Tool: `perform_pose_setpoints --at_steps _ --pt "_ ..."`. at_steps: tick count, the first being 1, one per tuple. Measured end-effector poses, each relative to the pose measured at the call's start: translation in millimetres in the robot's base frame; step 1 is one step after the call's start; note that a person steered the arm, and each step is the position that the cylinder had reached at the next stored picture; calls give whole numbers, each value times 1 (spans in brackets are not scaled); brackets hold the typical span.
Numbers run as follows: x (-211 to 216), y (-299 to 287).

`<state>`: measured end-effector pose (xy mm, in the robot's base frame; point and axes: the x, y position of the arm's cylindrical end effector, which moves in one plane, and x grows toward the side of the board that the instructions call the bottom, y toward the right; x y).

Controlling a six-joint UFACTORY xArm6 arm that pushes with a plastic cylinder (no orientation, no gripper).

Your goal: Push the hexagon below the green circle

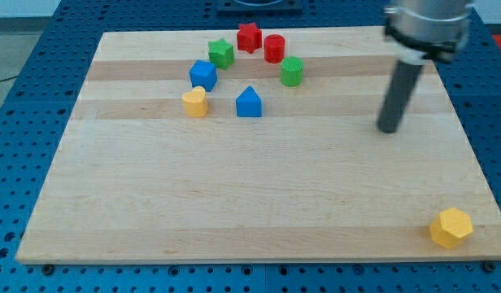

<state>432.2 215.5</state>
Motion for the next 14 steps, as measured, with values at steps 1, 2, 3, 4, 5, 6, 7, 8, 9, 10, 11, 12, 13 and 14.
perform_pose_setpoints --at_steps 1,2,3,4,5,6,7,8,9,10,11,12,13,14 --pt "1 106" --pt "5 130" --pt "5 130" --pt "69 121" --pt "139 79" --pt "181 112" --pt "183 121" --pt "179 102" --pt "185 61" --pt "179 31" --pt "156 -19" --pt "123 -78" --pt "101 -148" --pt "122 -139"
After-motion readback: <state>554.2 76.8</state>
